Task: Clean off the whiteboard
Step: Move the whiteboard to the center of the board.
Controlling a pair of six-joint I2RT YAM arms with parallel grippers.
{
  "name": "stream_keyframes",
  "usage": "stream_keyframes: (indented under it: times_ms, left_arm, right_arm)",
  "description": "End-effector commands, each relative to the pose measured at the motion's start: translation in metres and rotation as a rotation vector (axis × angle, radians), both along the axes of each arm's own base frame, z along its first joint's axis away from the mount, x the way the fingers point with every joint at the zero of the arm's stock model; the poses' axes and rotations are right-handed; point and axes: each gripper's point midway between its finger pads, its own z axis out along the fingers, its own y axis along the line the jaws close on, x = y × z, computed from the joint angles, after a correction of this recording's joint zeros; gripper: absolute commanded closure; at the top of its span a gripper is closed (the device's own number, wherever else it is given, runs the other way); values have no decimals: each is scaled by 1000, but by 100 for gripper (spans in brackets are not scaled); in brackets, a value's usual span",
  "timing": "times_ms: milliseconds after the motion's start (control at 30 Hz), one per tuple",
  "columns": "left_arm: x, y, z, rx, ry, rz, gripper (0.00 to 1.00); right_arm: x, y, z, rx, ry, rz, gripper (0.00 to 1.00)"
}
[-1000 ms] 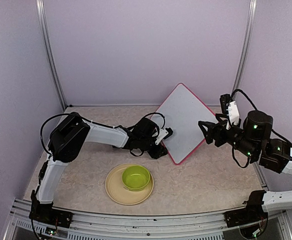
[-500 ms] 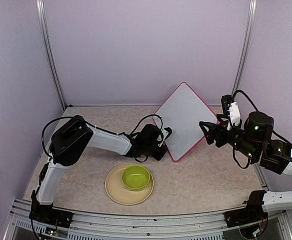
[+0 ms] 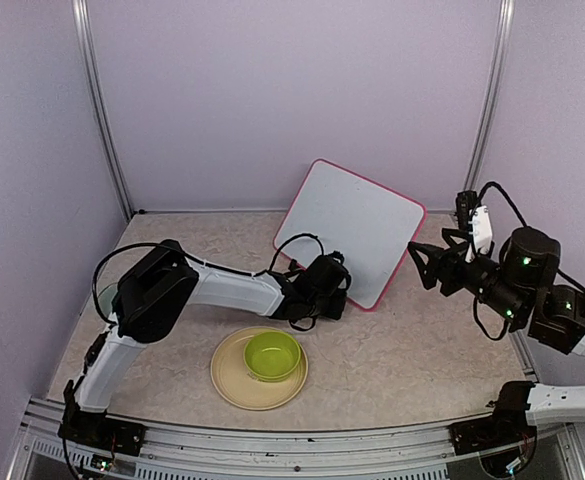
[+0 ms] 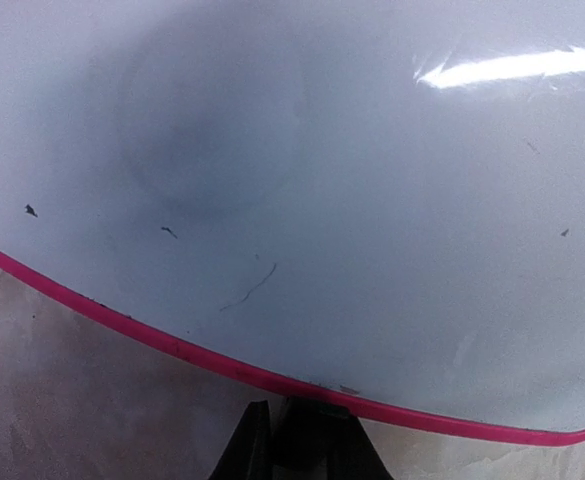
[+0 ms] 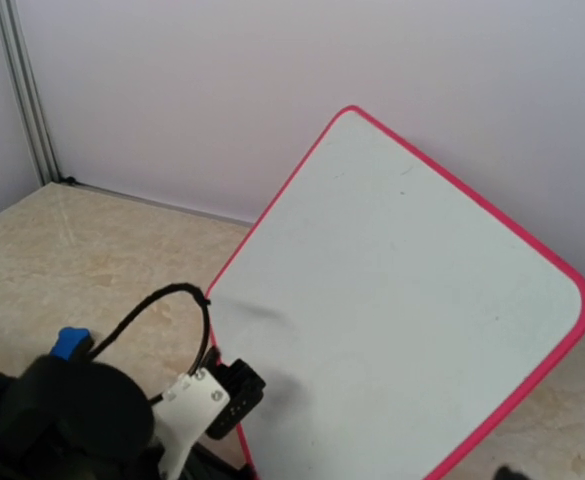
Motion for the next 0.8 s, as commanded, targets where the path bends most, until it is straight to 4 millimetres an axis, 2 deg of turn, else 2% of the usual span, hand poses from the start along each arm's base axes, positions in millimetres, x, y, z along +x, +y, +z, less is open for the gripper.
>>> stream_keyframes:
  times_ms: [0,200,533,767]
  left_arm:
    - [1,-10,8,-70,23,129,100]
    - [7,-16,-6,-116,98,232,100]
    - [19,10,-31,-223,218,515,100]
    - [22,15,-26,-298,205,624,100]
  right_arm:
    - [-1,-11,0,21,-3,-32,16]
    - [-2,-14,2,29,-7,-36,16]
    - [-4,-17,2,37,-1,-42,16]
    - [-5,-19,-1,48,14,-46,16]
